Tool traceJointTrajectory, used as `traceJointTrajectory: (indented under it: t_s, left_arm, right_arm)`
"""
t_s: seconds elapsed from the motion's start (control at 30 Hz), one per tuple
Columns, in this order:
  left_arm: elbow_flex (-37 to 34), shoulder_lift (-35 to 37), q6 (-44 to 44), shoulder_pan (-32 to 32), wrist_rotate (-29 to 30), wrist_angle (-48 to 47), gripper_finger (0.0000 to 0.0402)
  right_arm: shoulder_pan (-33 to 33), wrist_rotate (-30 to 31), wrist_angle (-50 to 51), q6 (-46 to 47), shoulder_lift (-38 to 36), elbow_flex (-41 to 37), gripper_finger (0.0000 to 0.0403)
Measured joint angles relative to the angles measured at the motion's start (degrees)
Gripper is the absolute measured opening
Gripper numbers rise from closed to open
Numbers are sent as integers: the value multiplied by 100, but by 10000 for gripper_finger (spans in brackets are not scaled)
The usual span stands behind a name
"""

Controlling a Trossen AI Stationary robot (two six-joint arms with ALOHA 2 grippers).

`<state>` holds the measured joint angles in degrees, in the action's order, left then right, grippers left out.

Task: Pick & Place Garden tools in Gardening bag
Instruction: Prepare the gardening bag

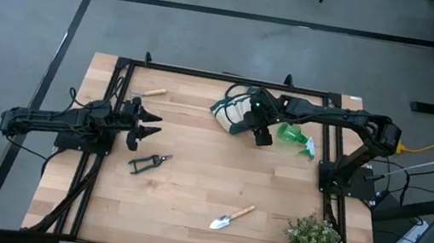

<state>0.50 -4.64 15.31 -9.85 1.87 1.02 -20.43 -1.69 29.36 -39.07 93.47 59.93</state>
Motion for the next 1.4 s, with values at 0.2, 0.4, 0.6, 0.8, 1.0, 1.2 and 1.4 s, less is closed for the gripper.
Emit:
traceJointTrajectory:
  t_s: [0.2,0.4,0.6,0.8,1.0,1.2,1.4]
  left_arm:
    - [1,-1,0,-2,0,1,190]
    - [1,0,0,-1,0,0,191]
    - [2,-2,-17,-2,0,0,189]
    - [0,-2,-299,-1,0,0,191]
    - [2,0,-262,0,0,0,190]
    - [1,-2,-387,-4,573,450,190]
    - [0,-2,105,-4,1873,1934,191]
  right_arm:
    - [17,11,-2,-11,0,-1,130]
    - [20,10,7,-348,0,-3,31]
    - [102,-2,135,-782,0,-3,5]
    - [222,-265,109,-832,-156,8,2]
    - [18,-1306,29,-625,-711,14,1]
    - [-227,-1903,-37,-148,-1318,18,1]
    - [-446,-2932,-404,758,-1705,21,0]
